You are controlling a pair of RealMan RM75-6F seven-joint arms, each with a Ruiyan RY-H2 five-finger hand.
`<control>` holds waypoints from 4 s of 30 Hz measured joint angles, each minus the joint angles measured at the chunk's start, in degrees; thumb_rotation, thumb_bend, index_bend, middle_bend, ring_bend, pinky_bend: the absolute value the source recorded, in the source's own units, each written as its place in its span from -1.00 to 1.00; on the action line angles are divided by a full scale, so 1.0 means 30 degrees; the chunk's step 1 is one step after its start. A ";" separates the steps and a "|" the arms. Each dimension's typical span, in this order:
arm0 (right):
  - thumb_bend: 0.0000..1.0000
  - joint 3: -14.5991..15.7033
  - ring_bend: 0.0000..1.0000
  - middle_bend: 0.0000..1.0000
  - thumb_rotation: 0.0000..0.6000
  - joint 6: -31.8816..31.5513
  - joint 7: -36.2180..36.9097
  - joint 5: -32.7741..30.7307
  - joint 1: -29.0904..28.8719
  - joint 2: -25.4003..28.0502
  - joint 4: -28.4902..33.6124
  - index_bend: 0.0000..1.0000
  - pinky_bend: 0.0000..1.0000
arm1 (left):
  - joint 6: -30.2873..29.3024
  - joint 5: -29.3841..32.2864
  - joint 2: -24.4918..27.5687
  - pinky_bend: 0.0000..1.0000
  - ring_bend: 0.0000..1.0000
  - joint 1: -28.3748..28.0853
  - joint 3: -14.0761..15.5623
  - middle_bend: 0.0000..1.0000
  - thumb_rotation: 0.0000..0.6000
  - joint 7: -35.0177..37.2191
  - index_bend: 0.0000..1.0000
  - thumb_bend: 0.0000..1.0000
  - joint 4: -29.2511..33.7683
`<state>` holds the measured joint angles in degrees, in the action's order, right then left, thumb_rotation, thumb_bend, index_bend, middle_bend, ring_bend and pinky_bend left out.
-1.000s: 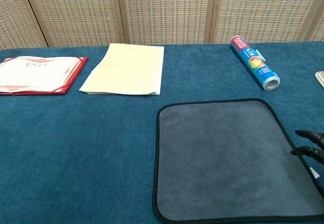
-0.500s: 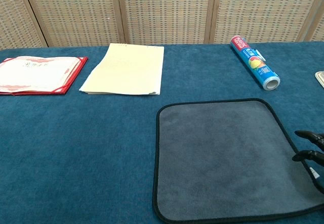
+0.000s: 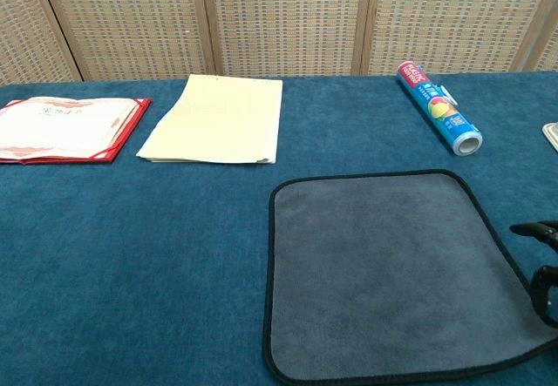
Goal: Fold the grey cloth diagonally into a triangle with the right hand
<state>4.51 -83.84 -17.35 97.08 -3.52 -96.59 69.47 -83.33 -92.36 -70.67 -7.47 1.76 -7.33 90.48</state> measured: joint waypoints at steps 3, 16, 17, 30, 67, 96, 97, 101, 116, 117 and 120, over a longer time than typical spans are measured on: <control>-0.16 -0.0013 -1.00 -0.79 1.00 0.0001 0.0078 -0.0048 -0.0006 -0.0049 -0.0110 0.00 -1.00 | 0.0032 0.0032 0.0017 -1.00 -1.00 -0.0007 -0.0001 -1.00 1.00 0.0050 -1.00 -0.68 0.0002; -0.16 -0.0023 -1.00 -0.73 1.00 0.0185 0.0243 -0.0194 -0.0131 -0.0247 -0.0371 0.10 -1.00 | 0.0053 0.0031 0.0016 -1.00 -1.00 -0.0030 -0.0003 -1.00 1.00 0.0160 -1.00 -0.68 -0.0006; -0.16 -0.0025 -1.00 -0.72 1.00 0.0206 0.0254 -0.0219 -0.0138 -0.0261 -0.0393 0.11 -1.00 | 0.0050 0.0030 0.0014 -1.00 -1.00 -0.0031 -0.0005 -1.00 1.00 0.0170 -1.00 -0.68 -0.0005; -0.12 -0.0033 -1.00 -0.68 1.00 0.0247 0.0434 -0.0273 -0.0241 -0.0301 -0.0402 0.17 -1.00 | 0.0026 0.0014 -0.0008 -1.00 -1.00 -0.0036 -0.0013 -1.00 1.00 0.0228 -1.00 -0.68 -0.0026; -0.12 -0.0711 -1.00 -0.62 1.00 0.0412 -0.0036 -0.0232 -0.1142 -0.0375 0.0379 0.28 -1.00 | -0.0001 0.0115 -0.0129 -1.00 -1.00 -0.0048 -0.0091 -1.00 1.00 0.0193 -1.00 -0.68 -0.0099; -0.12 -0.3933 -1.00 -0.60 1.00 0.3771 -0.3207 -0.1682 -0.5004 -0.0381 0.2668 0.31 -1.00 | 0.0141 0.0299 -0.0144 -1.00 -1.00 -0.0105 -0.0154 -1.00 1.00 0.0351 -1.00 -0.68 -0.0177; -0.12 -0.4082 -1.00 -0.60 1.00 0.3903 -0.3340 -0.1837 -0.5159 -0.0370 0.2745 0.31 -1.00 | 0.0156 0.0308 -0.0153 -1.00 -1.00 -0.0110 -0.0156 -1.00 1.00 0.0346 -1.00 -0.68 -0.0189; -0.12 -0.4493 -1.00 -0.59 1.00 0.4254 -0.3622 -0.2279 -0.5708 -0.0394 0.2914 0.32 -1.00 | 0.0286 0.0408 -0.0201 -1.00 -1.00 -0.0154 -0.0172 -1.00 1.00 0.0301 -1.00 -0.68 -0.0229; -0.12 -0.5187 -1.00 -0.59 1.00 0.5439 -0.4310 -0.3524 -0.7476 -0.1452 0.2507 0.33 -1.00 | 0.0317 0.0524 -0.0207 -1.00 -1.00 -0.0175 -0.0213 -1.00 1.00 0.0379 -1.00 -0.68 -0.0267; -0.12 -0.5274 -1.00 -0.59 1.00 0.5571 -0.4380 -0.3633 -0.7675 -0.1581 0.2466 0.33 -1.00 | 0.0322 0.0543 -0.0203 -1.00 -1.00 -0.0177 -0.0221 -1.00 1.00 0.0388 -1.00 -0.68 -0.0281; -0.12 -0.5410 -1.00 -0.58 1.00 0.5784 -0.4569 -0.3829 -0.8109 -0.1867 0.2345 0.33 -1.00 | 0.0360 0.0602 -0.0197 -1.00 -1.00 -0.0190 -0.0240 -1.00 1.00 0.0453 -1.00 -0.68 -0.0312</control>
<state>-11.72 -66.48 -31.06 85.59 -27.84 -102.19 76.51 -82.25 -90.55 -71.26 -8.04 1.04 -5.97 89.54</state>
